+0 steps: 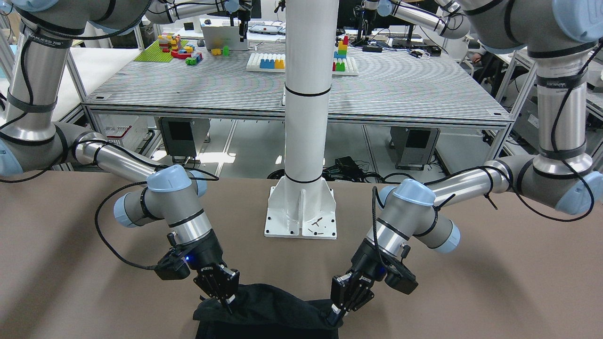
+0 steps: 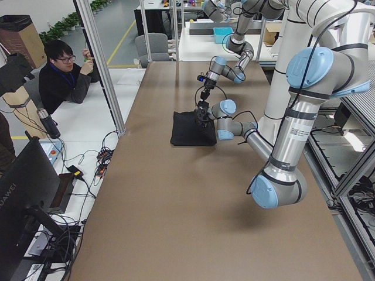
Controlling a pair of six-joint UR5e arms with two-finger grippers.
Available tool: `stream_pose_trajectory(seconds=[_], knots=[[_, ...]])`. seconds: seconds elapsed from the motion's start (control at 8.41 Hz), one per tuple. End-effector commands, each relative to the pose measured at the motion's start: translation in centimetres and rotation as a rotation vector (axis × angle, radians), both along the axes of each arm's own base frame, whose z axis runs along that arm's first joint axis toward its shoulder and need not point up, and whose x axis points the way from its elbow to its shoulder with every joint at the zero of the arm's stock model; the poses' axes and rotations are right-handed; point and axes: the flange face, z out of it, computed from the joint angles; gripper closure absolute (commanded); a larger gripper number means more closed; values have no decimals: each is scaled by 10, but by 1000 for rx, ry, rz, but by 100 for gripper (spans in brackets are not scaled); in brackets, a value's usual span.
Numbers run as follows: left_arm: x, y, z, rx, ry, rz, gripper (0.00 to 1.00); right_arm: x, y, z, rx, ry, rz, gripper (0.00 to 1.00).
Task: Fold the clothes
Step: 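Lift the near end with both grippers and fold it over toward the far end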
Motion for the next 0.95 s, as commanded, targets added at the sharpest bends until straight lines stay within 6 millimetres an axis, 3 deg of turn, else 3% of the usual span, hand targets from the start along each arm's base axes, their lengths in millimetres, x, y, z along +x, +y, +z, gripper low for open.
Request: stream_pose_trajectory(seconds=[0.0,0.12,0.36,0.59,0.71,0.83], knots=[[16,-34,27,-24,-34,-27,100,-22,-43,22,-14,68,80,100],[27,-39,35,-18,-23,-25,100,-27,-47,25,-17,79,92,100],[35,-47,29,-14,-18,-30,100,-30,-60,4,-11,58,109,100],[31,-51,31,-14,-20,-37,100,-41,-68,20,-25,87,109,100],[33,-50,29,-12,-16,-39,91,-43,-69,23,-28,93,109,79],[33,-50,31,-4,-26,-42,10,-42,-70,23,-27,92,112,6]])
